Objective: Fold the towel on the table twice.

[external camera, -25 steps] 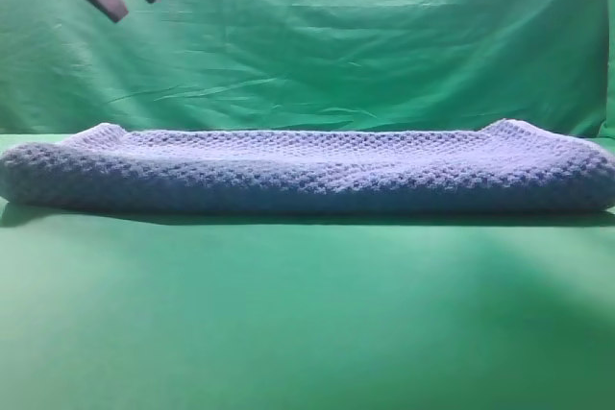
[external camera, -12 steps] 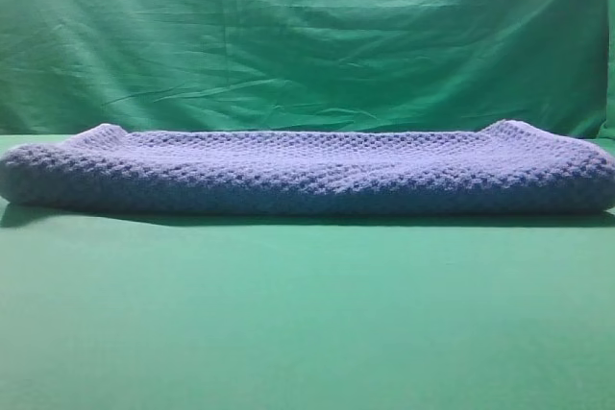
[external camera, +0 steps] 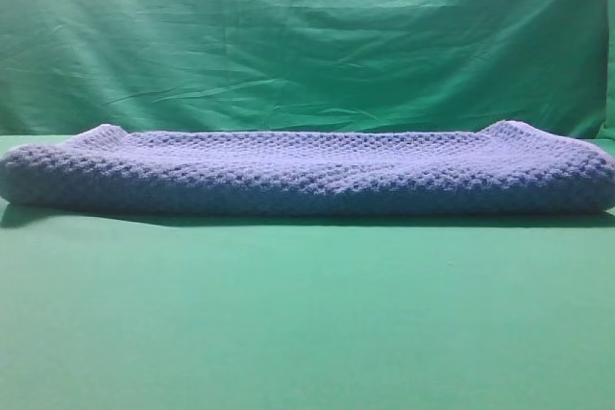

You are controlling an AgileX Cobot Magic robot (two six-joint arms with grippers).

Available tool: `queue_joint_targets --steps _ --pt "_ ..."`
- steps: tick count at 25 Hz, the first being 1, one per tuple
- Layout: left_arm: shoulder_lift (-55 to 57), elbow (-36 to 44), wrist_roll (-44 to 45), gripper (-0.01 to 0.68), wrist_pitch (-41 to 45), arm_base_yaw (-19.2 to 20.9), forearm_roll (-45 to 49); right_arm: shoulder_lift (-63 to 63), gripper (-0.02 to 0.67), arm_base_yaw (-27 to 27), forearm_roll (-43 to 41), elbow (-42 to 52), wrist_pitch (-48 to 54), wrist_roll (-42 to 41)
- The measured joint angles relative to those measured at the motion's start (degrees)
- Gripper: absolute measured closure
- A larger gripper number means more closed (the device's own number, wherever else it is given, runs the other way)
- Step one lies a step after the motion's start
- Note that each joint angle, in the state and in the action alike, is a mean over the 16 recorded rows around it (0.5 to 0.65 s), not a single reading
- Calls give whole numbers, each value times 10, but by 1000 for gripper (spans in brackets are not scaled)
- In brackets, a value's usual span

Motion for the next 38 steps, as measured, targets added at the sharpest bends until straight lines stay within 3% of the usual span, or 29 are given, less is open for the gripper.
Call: queue_joint_targets --steps 7,17,29,38 --pt "-147 66 -34 673 9 0 44 -68 649 0 -6 0 5 10" --pt "-372 244 -49 673 -46 0 78 -175 649 0 5 37 6 -14" --pt "-593 429 -50 673 -132 0 114 -349 649 0 57 186 -21 -104" --pt "-678 551 -50 673 -212 0 164 -439 649 0 95 303 -79 -152"
